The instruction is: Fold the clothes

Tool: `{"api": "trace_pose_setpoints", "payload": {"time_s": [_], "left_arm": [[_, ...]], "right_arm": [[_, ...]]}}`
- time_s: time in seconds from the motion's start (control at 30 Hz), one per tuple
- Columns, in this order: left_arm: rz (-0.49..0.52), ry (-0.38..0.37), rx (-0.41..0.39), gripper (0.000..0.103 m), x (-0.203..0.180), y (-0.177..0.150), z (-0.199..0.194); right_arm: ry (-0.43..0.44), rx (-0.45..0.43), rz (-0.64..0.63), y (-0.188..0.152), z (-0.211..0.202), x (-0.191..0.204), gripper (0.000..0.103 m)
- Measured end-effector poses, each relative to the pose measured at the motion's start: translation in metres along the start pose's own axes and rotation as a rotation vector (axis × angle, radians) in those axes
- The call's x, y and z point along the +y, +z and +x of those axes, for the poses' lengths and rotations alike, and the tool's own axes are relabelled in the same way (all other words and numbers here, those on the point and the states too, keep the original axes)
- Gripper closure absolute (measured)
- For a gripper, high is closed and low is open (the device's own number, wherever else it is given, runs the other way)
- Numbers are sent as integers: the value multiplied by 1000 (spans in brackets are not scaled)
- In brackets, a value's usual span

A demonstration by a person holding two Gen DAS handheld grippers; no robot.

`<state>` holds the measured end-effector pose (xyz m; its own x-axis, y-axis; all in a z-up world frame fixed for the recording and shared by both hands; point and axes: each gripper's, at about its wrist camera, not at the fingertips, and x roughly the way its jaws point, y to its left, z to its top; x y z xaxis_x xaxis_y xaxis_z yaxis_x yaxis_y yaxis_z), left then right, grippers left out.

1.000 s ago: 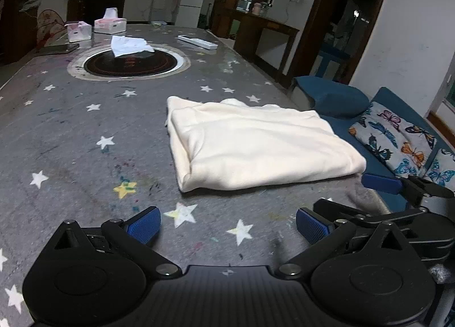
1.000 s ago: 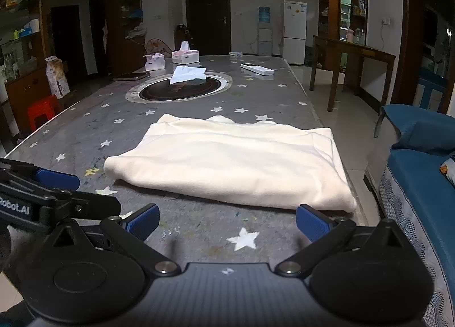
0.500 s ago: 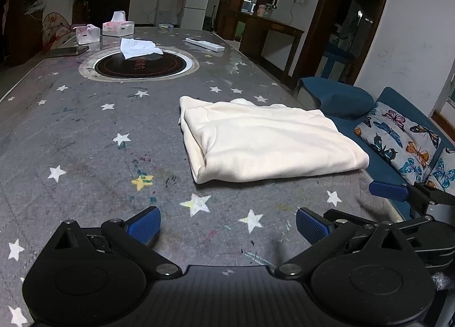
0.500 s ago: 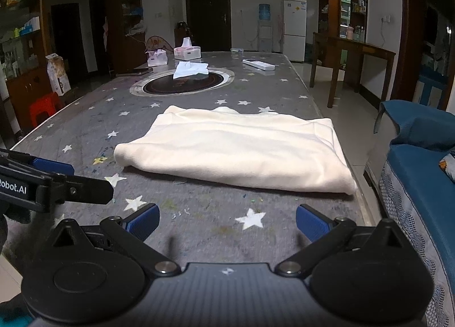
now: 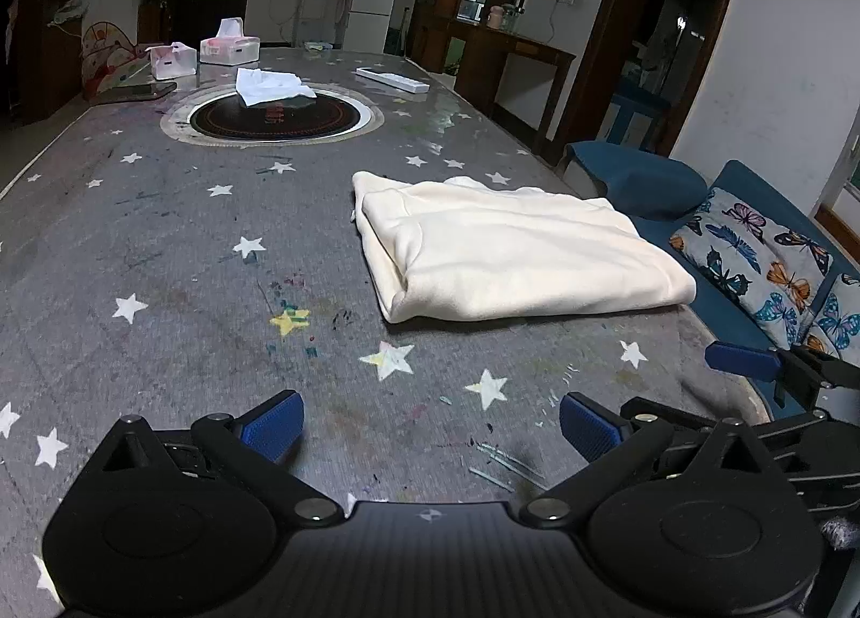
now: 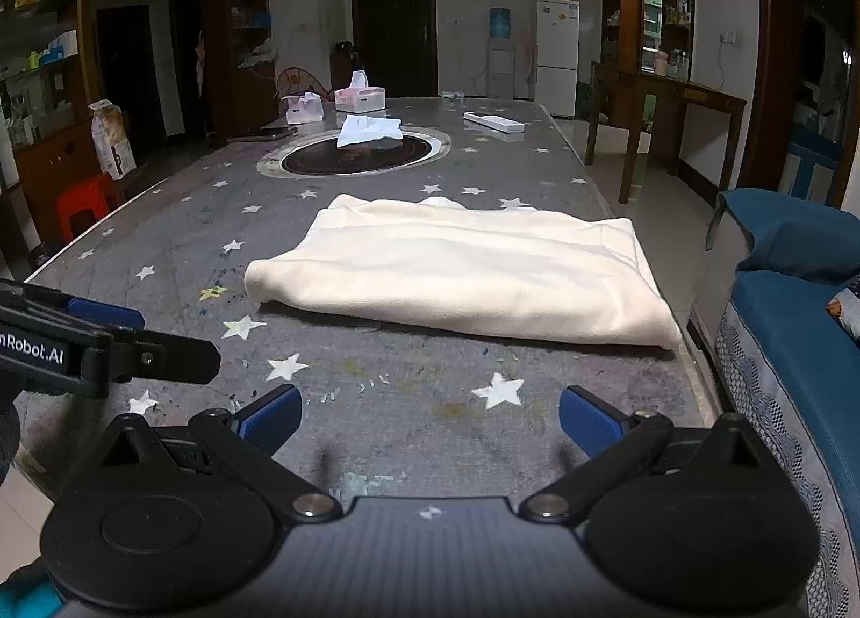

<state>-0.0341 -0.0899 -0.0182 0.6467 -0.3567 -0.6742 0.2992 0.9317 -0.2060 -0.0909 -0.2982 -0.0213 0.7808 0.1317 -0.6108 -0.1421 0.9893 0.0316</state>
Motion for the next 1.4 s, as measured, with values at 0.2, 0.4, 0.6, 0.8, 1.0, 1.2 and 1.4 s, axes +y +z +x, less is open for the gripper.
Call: {"api": "trace_pose_setpoints", "payload": {"time_s": [0.2, 0.4, 0.6, 0.8, 1.0, 1.2, 1.4], "left_arm": [[8, 10, 24, 0, -2, 5, 12], [16, 22, 49, 0, -3, 9, 25], [12, 49, 63, 0, -4, 14, 32], [12, 99, 54, 0, -6, 25, 36], [-42, 134, 18, 0, -4, 45, 38], [-82, 159, -4, 1, -4, 70, 54], [-90, 128, 5, 5, -11, 82, 75]], "right_arm": [[7, 15, 2, 3, 9, -7, 0], [25, 24, 7, 4, 20, -14, 0], [41, 7, -29, 11, 26, -16, 0], [58, -30, -38, 28, 33, -32, 0], [61, -50, -24, 50, 49, -56, 0], [85, -35, -21, 69, 72, -75, 1], [153, 32, -24, 77, 93, -84, 5]]}}
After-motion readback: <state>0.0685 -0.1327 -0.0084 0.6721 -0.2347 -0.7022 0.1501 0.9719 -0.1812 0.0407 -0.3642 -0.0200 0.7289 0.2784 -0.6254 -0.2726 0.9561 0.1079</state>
